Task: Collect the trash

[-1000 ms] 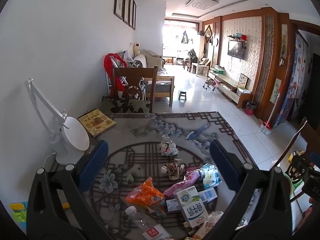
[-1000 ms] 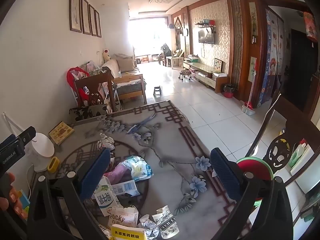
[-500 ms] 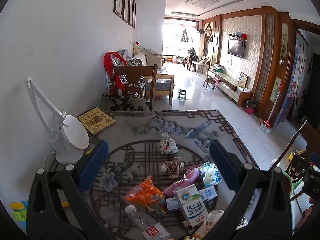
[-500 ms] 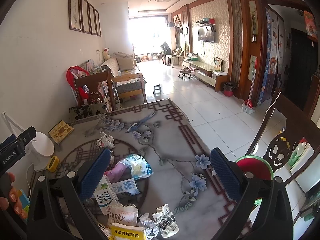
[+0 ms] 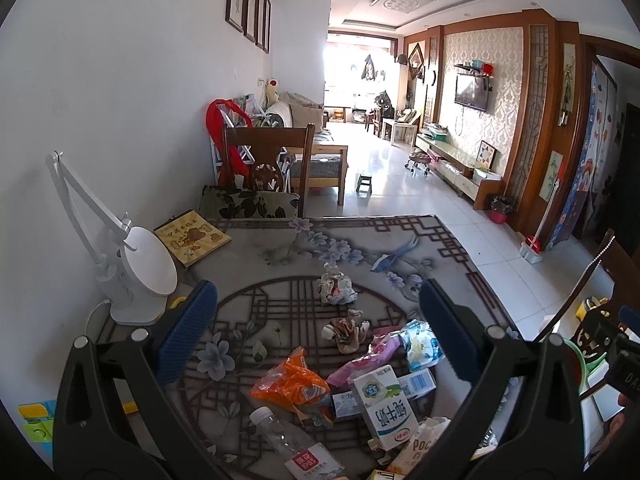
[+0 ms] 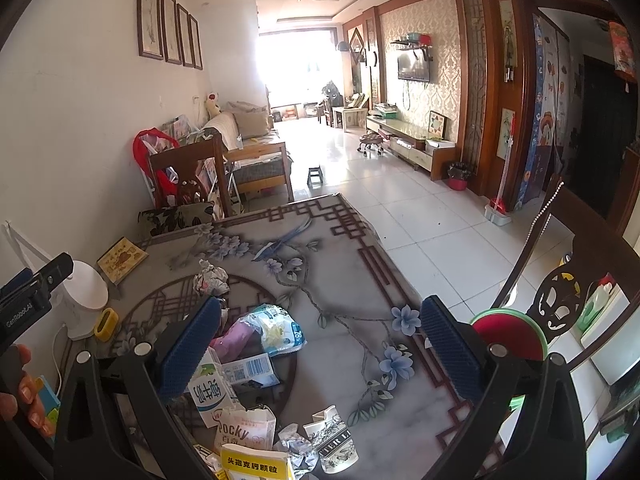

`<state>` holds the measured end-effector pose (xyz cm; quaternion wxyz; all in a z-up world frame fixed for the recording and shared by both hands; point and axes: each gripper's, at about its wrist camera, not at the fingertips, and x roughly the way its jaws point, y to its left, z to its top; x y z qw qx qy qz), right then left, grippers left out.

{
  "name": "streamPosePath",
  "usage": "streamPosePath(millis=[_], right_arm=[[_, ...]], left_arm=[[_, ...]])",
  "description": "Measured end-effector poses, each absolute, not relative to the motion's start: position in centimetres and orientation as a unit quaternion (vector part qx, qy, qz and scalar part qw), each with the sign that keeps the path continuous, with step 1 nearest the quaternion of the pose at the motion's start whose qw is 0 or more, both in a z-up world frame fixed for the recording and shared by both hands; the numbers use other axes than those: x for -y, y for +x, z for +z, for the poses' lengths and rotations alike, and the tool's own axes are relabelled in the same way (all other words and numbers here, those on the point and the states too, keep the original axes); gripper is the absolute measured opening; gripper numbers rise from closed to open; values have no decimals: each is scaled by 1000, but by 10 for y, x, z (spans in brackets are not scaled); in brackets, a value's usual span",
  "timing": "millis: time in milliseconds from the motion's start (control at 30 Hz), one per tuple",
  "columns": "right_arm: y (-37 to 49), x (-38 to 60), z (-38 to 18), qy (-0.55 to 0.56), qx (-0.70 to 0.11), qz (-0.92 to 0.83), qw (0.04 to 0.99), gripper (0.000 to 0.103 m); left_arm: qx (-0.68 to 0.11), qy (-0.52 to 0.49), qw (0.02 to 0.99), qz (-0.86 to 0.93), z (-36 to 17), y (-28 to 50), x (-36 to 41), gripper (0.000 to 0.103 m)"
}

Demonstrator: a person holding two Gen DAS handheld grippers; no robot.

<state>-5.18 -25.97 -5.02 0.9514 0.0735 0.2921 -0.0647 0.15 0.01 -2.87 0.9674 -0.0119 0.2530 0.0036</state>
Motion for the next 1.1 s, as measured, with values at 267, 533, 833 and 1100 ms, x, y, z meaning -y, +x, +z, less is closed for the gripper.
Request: streamPosePath(millis=[267, 533, 833, 1100], right_arm=[[-43, 251, -61, 67, -314, -55, 946, 96], [-9, 194, -105, 27, -402, 55, 913, 96], [54, 114, -199, -50, -533, 134, 834, 83], [77, 111, -228, -39, -583, 162, 795, 52]], left_arm=[[-331, -11, 943, 8, -34, 10, -11, 99], [-339, -11, 939, 47, -53, 16, -52, 99], [-368, -33, 926, 79, -94, 28, -103, 99], [-430, -46, 902, 19, -139, 52, -101, 99]])
